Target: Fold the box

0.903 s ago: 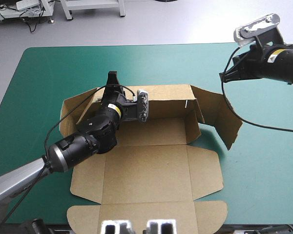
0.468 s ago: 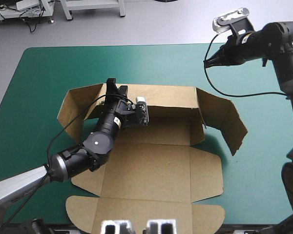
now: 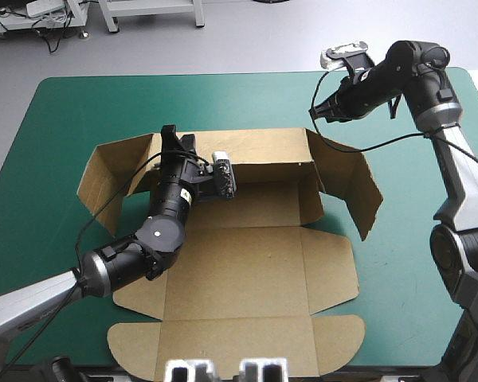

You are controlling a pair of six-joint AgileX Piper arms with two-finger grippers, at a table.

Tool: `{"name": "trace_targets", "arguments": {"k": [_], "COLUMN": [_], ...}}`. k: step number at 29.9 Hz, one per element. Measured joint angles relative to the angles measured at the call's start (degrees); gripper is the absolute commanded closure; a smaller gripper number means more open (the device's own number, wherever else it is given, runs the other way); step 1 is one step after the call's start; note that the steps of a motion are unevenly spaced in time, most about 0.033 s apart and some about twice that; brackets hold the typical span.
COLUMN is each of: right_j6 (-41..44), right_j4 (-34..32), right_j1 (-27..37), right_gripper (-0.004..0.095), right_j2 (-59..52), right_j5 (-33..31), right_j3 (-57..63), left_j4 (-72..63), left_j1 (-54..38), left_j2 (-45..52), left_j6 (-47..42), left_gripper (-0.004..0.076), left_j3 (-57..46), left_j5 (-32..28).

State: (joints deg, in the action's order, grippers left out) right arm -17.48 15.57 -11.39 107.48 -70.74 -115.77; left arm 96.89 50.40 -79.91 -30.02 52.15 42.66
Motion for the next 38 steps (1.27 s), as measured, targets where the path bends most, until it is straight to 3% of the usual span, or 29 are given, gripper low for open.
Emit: {"name": "trace_targets", "arguments": {"k": [10,22,29,38], "right_j6": [-3.0,-7.3,-19.1,-28.7], "right_j4": [3.5,7.5,14.1,20.0], "right_j1": [0.0,0.0,0.0,0.4], "right_gripper": [0.0926,0.0926,0.0926,0.0926], "right_j2": [-0.9,-9.3,-13.0,-20.1], "right_j5": [0.1,0.1,0.9,9.3], "right_j3": [10.5,22.9,28.5,38.9], "left_j4": [-0.1,-0.2,-3.6,-4.8], "left_j1": [0.0,0.0,0.0,0.0], "left_j2": [0.0,0.0,0.0,0.0], "left_j6": [0.0,0.0,0.0,0.0], "left_gripper": [0.0731,0.0731,0.0731,0.0731], "left_j3": [0.0,0.0,0.0,0.0], "left_j5": [0.7,0.9,0.9,0.9]}}
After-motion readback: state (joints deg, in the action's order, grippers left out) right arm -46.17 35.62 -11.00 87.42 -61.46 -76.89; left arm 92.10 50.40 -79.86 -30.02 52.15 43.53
